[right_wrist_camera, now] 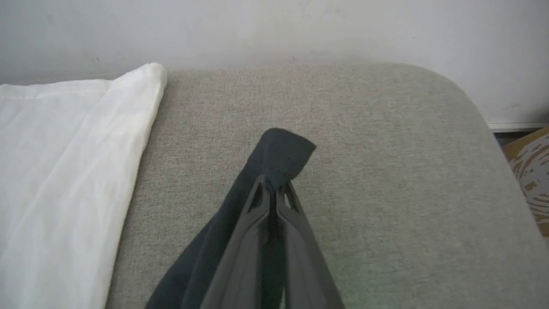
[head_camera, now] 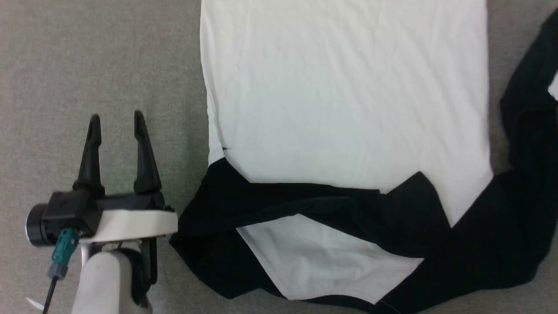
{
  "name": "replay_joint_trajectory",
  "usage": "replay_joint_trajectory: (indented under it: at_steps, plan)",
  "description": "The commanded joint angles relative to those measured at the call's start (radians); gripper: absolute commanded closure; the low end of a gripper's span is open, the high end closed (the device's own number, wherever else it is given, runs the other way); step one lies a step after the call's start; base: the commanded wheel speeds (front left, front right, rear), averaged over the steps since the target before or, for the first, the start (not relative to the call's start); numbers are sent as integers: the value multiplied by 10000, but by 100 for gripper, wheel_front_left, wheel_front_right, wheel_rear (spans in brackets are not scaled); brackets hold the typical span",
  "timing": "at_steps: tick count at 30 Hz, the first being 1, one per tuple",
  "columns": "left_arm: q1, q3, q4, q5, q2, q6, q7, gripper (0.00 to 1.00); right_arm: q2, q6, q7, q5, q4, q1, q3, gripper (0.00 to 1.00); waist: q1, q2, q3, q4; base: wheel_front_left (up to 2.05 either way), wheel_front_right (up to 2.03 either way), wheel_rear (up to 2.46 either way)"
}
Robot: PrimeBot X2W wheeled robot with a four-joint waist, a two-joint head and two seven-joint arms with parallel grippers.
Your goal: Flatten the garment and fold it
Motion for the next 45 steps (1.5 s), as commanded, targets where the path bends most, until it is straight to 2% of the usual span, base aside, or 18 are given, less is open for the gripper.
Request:
replay_joint_trajectory:
  at_steps: [1, 7, 14, 20, 21, 25, 29, 34, 45]
  plan:
    - [255, 102, 65, 160, -54, -82, -47, 0, -193, -13, -177, 16, -347, 353, -76, 100, 0, 0, -1063, -568, 0, 0, 0]
    - [1026, 442, 276, 229, -18, -177, -47, 0, -466, -13, -261, -57, -2384, 1954, -343, 100, 0, 0, -2227, -1030, 0, 0, 0]
    - [1755, 664, 250, 242, -2, -276, -47, 0, 79, -13, 996, 243, -6060, 3937, -174, 100, 0, 0, -3033, -1465, 0, 0, 0]
    - [1989, 754, 245, 215, 5, -365, -47, 0, 460, -13, 2152, 571, -8822, 4769, 1294, 100, 0, 0, -3291, -1605, 0, 0, 0]
    - [1989, 754, 245, 215, 5, -365, -47, 0, 460, -13, 2152, 571, -8822, 4769, 1294, 100, 0, 0, -3291, -1605, 0, 0, 0]
    - [1942, 728, 297, 225, 11, -431, -47, 0, 583, -13, 2451, 831, -9663, 4685, 2954, 100, 0, 0, -3289, -1580, 0, 0, 0]
    - [1845, 687, 379, 237, 18, -489, -47, 0, 677, -13, 2456, 1120, -9620, 4295, 4964, 100, 0, 0, -3252, -1442, 0, 0, 0]
    - [1711, 618, 477, 232, -17, -541, -47, 0, 920, -13, 2217, 1393, -8539, 3730, 7178, 100, 0, 0, -3166, -1141, 0, 0, 0]
    - [1404, 471, 674, 222, -133, -671, -47, 0, 1628, -13, 1555, 1964, -5060, 3368, 10152, 100, 0, 0, -2712, -558, 0, 0, 0]
